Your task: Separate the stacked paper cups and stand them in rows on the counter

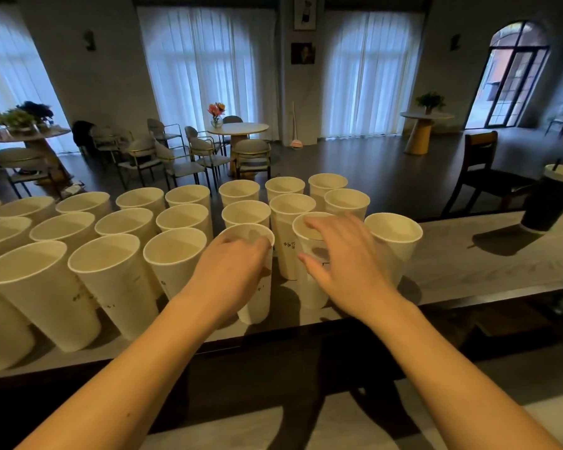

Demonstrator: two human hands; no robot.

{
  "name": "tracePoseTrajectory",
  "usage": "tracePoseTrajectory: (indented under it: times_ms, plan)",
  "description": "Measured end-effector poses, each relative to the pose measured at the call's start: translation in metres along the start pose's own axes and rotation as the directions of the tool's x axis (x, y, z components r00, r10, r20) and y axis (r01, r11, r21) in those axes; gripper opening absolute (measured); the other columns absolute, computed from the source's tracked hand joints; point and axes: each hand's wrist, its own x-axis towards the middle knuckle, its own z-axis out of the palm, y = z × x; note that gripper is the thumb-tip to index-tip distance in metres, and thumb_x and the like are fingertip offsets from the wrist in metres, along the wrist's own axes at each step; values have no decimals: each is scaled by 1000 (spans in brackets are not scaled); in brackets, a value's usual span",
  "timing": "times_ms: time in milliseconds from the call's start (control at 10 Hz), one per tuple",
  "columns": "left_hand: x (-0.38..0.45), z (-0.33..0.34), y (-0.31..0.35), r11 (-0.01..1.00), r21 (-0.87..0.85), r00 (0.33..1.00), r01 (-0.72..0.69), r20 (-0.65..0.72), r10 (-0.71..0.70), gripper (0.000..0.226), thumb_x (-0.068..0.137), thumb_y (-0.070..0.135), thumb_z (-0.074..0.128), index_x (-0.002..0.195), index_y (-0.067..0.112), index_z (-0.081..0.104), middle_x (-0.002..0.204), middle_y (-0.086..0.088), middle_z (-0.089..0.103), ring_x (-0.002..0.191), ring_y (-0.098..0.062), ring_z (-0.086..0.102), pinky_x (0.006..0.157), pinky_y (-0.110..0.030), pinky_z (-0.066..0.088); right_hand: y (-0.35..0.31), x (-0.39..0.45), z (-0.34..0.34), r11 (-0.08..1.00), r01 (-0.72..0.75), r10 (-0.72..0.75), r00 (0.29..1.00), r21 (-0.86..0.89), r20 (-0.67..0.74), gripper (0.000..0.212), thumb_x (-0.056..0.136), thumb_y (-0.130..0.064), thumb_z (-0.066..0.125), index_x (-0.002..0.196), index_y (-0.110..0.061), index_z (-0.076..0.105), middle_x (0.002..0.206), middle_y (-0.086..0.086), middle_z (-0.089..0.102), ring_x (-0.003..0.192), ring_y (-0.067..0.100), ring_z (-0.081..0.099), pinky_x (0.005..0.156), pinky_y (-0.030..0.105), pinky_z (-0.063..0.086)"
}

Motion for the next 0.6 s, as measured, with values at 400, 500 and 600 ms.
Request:
tracePoseTrajectory:
  times_ms: [400,500,600]
  plan:
    - [2,-9,-7,997,-71,997,-39,63,43,29,93,36,59,119,22,53,119,-4,67,118,-23,57,109,-37,33,0,4,14,996,-86,90,988,-33,125,50,94,-25,66,141,-30,51,136,-7,59,132,16,44,111,35,33]
    - [2,-12,-8,995,-93,998,-30,59,36,43,88,47,62,123,23,54,125,-1,65,120,-21,56,109,-36,35,1,3,14,995,-86,90,989,-43,116,51,91,-28,69,140,-29,51,136,-6,58,129,15,45,106,32,37]
    - [-8,-24,-17,993,-113,999,-23,-39,19,56,87,55,59,134,26,47,129,5,61,123,-17,50,108,-33,32,-3,5,12,998,-57,58,997,-20,58,48,89,-28,70,135,-25,55,131,-4,58,124,16,49,101,31,38]
